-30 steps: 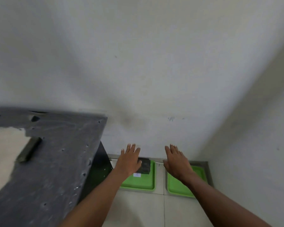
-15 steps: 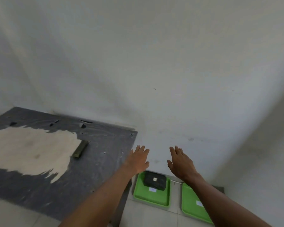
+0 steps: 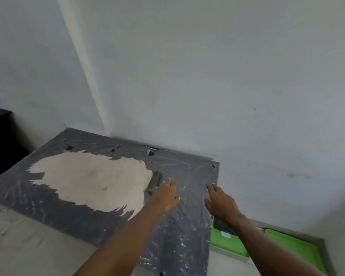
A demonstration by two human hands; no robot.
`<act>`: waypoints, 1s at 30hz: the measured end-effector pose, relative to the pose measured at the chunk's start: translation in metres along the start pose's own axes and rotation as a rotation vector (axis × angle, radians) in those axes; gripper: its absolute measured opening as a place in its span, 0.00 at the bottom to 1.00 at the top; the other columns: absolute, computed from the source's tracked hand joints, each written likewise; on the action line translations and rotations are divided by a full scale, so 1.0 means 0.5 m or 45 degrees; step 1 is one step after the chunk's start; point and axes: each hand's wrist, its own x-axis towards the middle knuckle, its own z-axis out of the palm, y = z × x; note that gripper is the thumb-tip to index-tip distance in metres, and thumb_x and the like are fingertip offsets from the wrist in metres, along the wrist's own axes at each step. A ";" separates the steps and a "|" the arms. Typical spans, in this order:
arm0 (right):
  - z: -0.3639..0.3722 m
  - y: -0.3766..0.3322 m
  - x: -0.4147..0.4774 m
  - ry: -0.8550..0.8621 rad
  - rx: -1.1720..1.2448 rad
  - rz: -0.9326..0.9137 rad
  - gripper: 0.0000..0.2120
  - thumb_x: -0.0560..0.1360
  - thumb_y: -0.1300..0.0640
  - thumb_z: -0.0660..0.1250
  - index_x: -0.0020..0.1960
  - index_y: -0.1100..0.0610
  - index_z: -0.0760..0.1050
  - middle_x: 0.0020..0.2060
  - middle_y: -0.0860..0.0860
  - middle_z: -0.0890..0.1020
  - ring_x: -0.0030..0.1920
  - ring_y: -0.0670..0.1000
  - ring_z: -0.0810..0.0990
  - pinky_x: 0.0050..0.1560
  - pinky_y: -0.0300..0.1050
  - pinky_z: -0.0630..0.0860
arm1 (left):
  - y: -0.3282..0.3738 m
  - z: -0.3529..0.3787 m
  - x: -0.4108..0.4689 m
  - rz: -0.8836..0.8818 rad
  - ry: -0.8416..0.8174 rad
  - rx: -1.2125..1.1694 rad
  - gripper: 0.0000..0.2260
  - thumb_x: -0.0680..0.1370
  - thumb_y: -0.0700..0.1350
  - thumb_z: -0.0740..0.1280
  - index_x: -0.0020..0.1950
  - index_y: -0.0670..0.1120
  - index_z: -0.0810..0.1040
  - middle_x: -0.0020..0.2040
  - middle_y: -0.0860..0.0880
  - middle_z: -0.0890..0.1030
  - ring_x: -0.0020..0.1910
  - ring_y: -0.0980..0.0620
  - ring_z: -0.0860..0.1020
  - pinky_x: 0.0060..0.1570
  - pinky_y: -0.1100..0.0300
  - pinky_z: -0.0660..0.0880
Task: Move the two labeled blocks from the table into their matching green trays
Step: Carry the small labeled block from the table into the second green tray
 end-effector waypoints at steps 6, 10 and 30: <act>0.038 -0.083 0.074 -0.029 0.041 -0.030 0.23 0.78 0.52 0.60 0.71 0.57 0.61 0.68 0.59 0.72 0.65 0.60 0.73 0.58 0.56 0.76 | -0.096 -0.001 0.030 -0.059 -0.017 -0.047 0.28 0.82 0.51 0.63 0.79 0.45 0.58 0.80 0.44 0.59 0.76 0.40 0.65 0.69 0.42 0.70; 0.064 -0.116 0.127 -0.078 0.047 -0.073 0.24 0.79 0.52 0.60 0.72 0.56 0.61 0.69 0.58 0.71 0.65 0.59 0.74 0.60 0.57 0.76 | -0.128 0.016 0.062 -0.107 -0.017 -0.060 0.28 0.82 0.52 0.63 0.79 0.46 0.58 0.80 0.45 0.61 0.74 0.41 0.69 0.68 0.44 0.73; 0.243 -0.175 0.291 -0.293 0.140 0.141 0.21 0.79 0.53 0.58 0.70 0.55 0.61 0.67 0.54 0.72 0.62 0.55 0.75 0.57 0.51 0.78 | -0.283 0.111 0.252 -0.099 -0.094 -0.113 0.21 0.82 0.52 0.64 0.74 0.50 0.67 0.71 0.44 0.70 0.65 0.44 0.75 0.66 0.52 0.75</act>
